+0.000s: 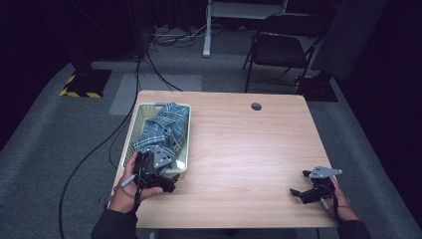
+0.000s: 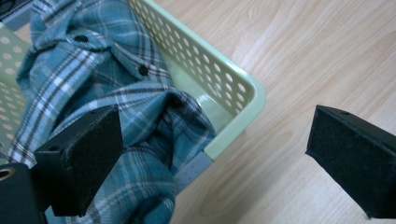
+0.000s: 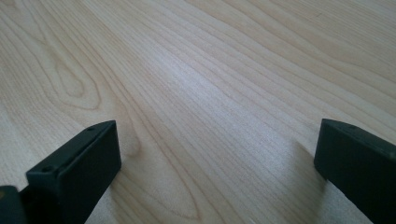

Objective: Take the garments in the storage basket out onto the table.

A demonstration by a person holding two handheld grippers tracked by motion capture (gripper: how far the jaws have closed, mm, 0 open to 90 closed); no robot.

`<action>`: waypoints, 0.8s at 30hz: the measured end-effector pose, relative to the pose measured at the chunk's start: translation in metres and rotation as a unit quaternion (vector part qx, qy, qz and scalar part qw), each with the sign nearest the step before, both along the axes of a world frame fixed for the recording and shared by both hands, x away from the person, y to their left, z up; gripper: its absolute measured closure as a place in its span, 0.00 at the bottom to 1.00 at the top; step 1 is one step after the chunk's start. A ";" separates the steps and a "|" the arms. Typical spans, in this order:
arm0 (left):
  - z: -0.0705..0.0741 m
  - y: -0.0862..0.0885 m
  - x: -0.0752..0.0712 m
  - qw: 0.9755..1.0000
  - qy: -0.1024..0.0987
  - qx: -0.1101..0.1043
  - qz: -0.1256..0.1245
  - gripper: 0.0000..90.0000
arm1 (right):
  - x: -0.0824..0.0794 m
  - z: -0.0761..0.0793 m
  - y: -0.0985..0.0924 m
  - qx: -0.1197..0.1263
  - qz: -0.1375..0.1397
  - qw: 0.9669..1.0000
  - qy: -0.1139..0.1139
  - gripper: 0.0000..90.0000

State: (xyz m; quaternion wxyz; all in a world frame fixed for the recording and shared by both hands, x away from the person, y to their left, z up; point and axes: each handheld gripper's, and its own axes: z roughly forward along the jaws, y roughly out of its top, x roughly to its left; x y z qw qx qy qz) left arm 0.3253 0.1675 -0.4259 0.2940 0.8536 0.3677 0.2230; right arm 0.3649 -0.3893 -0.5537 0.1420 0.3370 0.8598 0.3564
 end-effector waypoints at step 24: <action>0.014 0.002 0.027 1.000 -0.001 0.005 0.013 0.04 | 0.000 0.000 0.000 0.000 0.000 1.000 0.000 0.01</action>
